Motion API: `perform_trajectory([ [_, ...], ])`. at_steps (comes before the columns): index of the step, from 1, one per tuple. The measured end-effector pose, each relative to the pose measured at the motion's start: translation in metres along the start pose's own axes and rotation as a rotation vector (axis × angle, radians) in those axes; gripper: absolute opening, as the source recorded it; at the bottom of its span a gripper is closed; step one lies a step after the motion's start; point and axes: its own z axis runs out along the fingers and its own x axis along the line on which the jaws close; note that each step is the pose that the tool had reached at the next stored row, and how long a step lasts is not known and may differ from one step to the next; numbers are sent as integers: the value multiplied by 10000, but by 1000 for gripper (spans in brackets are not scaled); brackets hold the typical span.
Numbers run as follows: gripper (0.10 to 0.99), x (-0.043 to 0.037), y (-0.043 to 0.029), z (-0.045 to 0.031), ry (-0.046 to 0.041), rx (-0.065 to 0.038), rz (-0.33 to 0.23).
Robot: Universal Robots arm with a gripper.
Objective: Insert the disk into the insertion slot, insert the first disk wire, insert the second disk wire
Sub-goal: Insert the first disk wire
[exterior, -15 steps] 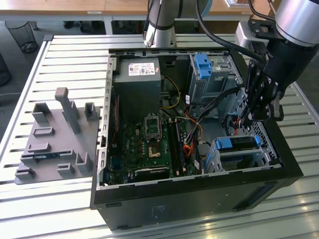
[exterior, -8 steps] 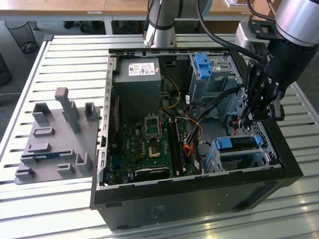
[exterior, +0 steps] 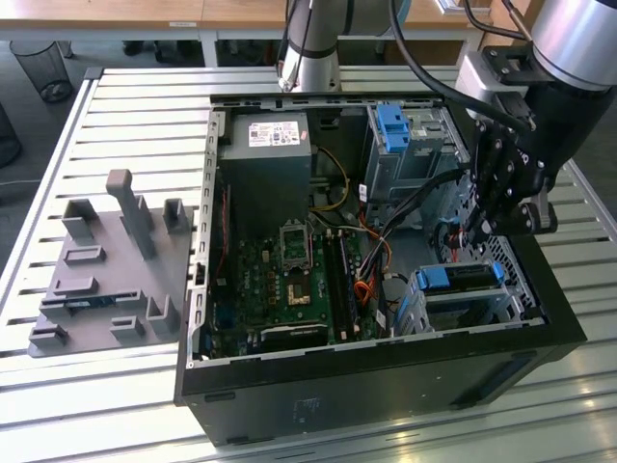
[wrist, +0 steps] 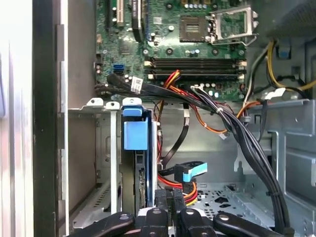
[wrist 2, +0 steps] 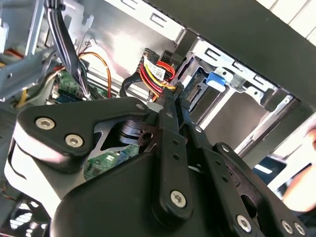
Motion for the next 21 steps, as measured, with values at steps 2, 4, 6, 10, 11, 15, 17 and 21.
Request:
perform_trajectory([
  [2,165,0,0,0,0,-1,-80],
  [4,165,0,0,0,1,-1,-83],
  [6,165,0,0,1,0,-1,-85],
  [10,165,0,0,1,0,-1,-87],
  [11,165,0,0,0,0,-1,-88],
  [15,165,14,0,2,-2,-1,-88],
  [17,165,32,0,1,0,0,-89],
  [21,165,57,1,2,-1,6,-94],
])
